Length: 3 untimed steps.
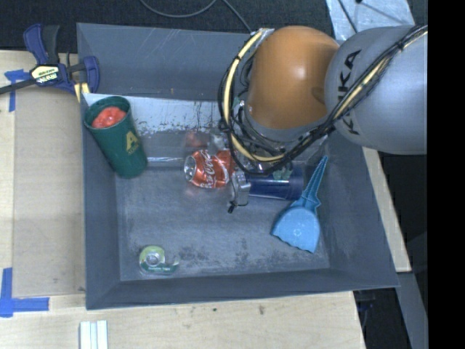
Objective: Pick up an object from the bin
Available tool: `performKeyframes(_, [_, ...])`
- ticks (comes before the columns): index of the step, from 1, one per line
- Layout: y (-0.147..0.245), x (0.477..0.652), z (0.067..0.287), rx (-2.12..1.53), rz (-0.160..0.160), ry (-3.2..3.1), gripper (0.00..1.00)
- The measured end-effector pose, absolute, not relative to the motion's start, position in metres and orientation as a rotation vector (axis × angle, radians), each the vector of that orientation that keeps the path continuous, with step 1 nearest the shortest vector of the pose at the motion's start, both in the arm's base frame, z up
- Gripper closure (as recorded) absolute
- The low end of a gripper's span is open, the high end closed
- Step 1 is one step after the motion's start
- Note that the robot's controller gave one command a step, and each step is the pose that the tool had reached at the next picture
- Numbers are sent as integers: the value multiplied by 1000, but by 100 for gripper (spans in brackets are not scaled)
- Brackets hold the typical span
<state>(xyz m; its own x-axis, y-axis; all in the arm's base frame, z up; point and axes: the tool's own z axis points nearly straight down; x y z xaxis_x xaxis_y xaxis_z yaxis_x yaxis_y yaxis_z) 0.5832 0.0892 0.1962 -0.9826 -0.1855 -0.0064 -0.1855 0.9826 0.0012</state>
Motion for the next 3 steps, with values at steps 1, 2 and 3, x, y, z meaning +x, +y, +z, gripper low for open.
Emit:
performKeyframes(1, [75,601,171,81,7,3131,0])
performKeyframes(2, [66,608,164,-139,6,3125,0])
performKeyframes(3, [60,613,147,-480,4,3091,0])
